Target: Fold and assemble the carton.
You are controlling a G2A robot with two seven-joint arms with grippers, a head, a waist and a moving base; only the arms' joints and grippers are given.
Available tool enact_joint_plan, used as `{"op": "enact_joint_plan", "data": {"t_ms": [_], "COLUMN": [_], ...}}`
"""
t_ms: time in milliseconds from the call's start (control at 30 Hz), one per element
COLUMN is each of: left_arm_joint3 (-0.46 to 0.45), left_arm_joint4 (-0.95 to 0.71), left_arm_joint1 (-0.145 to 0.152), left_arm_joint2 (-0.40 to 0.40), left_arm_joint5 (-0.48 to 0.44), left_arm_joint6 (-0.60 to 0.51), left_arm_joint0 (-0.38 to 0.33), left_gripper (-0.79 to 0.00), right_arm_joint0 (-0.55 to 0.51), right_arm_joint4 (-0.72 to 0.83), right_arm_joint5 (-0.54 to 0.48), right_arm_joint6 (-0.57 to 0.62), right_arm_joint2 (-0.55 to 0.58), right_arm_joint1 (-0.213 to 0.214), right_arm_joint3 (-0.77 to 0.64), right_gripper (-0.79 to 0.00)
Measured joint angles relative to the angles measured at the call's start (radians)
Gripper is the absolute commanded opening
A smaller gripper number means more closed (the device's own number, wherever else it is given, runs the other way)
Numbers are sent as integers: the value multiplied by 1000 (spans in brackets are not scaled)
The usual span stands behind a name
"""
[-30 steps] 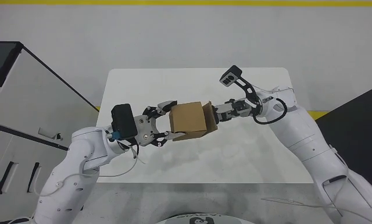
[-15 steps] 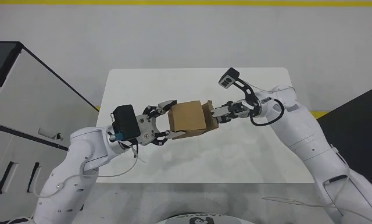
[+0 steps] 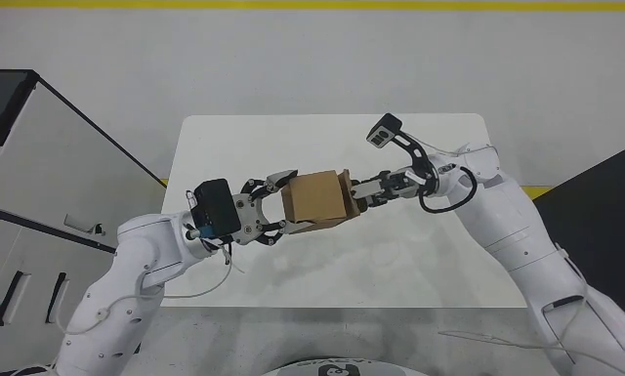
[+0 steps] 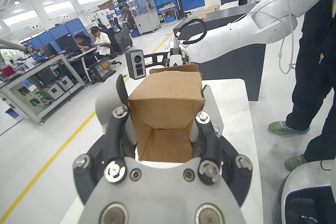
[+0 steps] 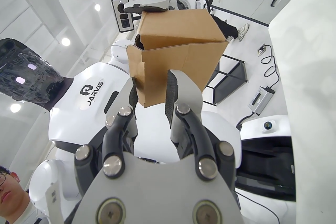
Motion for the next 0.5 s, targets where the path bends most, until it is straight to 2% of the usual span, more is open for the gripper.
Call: {"op": "enact_joint_plan", "data": {"t_ms": [500], "left_arm_joint3": [-3], "left_arm_joint4": [29], "left_arm_joint1": [2], "left_arm_joint2": [1], "left_arm_joint5": [6], "left_arm_joint6": [2], "left_arm_joint0": [1], "left_gripper": [-785], "right_arm_joint0": [-7], "right_arm_joint4": [-43], "right_arm_joint5": [19], "right_arm_joint6": [-21], "right_arm_joint2": [15], "right_arm_joint1": [-5], "right_arm_joint3": [-3], "right_gripper": [-650]}}
